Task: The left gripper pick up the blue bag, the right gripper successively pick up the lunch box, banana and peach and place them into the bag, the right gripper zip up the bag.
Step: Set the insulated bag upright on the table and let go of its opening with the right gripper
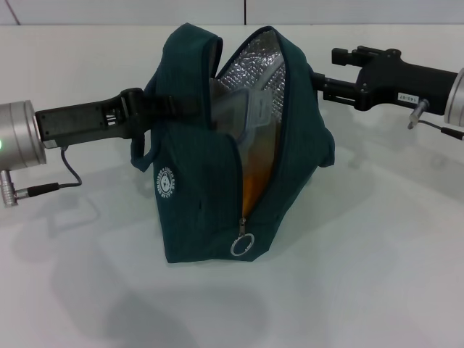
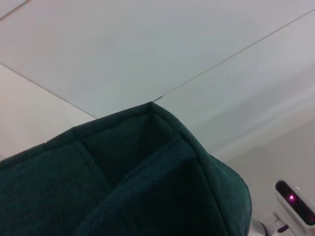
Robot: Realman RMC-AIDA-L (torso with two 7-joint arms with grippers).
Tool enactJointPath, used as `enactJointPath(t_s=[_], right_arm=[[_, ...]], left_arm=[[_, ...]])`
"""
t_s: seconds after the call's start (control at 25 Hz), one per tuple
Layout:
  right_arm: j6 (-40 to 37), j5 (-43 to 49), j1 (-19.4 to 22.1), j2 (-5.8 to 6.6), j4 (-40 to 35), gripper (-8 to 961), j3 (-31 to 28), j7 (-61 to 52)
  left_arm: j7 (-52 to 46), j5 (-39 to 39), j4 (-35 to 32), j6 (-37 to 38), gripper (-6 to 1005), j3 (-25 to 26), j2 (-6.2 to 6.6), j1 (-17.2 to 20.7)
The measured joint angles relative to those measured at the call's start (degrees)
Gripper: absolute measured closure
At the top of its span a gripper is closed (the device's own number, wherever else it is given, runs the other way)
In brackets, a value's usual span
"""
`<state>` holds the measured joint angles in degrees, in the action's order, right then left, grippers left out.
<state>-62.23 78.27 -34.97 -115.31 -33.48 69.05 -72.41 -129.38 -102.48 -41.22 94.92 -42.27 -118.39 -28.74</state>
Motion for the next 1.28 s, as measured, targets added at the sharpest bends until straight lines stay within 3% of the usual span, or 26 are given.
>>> enactJointPath(t_s=[0.76,0.96,1.28], right_arm=[[2.28,0.13,-2.06,-0.24,0.18,307,4.31,0.08],[2.48,0.13,-2.16,-0.35,0.14,365,4.51,0.61],[2.29,-0.22,-2.12,-0.46,-0.29,640,4.51,1.37]], left_arm=[[0.56,0.0,0.0,-0.15,963,0.0,0.0,0.6],[0.67,0.01,0.0,-0.18,963,0.0,0.0,0.83],[0.79,0.04,0.0,-0.18,962,0.0,0.0,1.04]])
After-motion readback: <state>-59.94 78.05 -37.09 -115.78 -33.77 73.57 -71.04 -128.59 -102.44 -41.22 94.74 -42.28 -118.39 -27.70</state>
